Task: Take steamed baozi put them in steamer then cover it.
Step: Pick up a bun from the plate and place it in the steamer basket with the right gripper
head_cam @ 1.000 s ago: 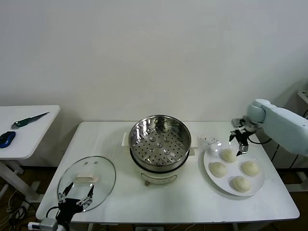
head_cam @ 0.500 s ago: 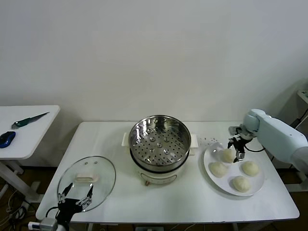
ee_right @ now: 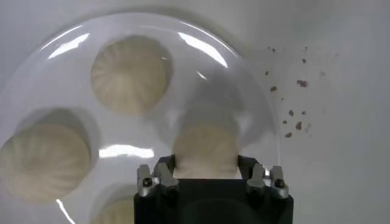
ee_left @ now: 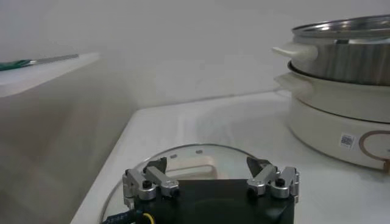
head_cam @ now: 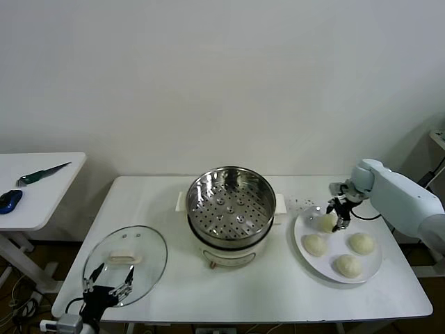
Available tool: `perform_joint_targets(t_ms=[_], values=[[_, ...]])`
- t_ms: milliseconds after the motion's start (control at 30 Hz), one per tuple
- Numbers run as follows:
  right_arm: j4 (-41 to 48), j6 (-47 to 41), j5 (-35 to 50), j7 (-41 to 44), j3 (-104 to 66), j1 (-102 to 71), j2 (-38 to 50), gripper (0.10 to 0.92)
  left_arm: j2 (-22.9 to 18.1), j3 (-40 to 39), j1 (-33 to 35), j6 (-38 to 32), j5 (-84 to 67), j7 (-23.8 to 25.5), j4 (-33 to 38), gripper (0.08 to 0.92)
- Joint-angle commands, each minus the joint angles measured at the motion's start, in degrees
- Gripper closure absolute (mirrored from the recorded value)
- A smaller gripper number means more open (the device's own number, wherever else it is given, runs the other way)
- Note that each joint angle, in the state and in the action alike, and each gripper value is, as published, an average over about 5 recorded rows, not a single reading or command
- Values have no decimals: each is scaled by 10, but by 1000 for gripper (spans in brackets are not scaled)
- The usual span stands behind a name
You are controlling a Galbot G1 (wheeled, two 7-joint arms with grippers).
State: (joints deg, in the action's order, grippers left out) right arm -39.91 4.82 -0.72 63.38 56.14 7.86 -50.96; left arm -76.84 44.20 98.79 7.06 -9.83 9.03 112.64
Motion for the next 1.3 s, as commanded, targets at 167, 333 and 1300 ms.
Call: perform_joint_targets(t_ms=[167, 333, 1300], values=[[-117, 52, 60, -12, 127, 145, 27, 347, 0, 1, 1, 1, 0, 0, 4, 177], [-194, 140, 133, -18, 276, 348, 9, 347, 0, 0, 1, 3, 2, -1, 8, 177], [-196, 385, -152, -79, 231, 265, -228, 354, -1, -3, 0, 8, 10, -1, 30, 177]])
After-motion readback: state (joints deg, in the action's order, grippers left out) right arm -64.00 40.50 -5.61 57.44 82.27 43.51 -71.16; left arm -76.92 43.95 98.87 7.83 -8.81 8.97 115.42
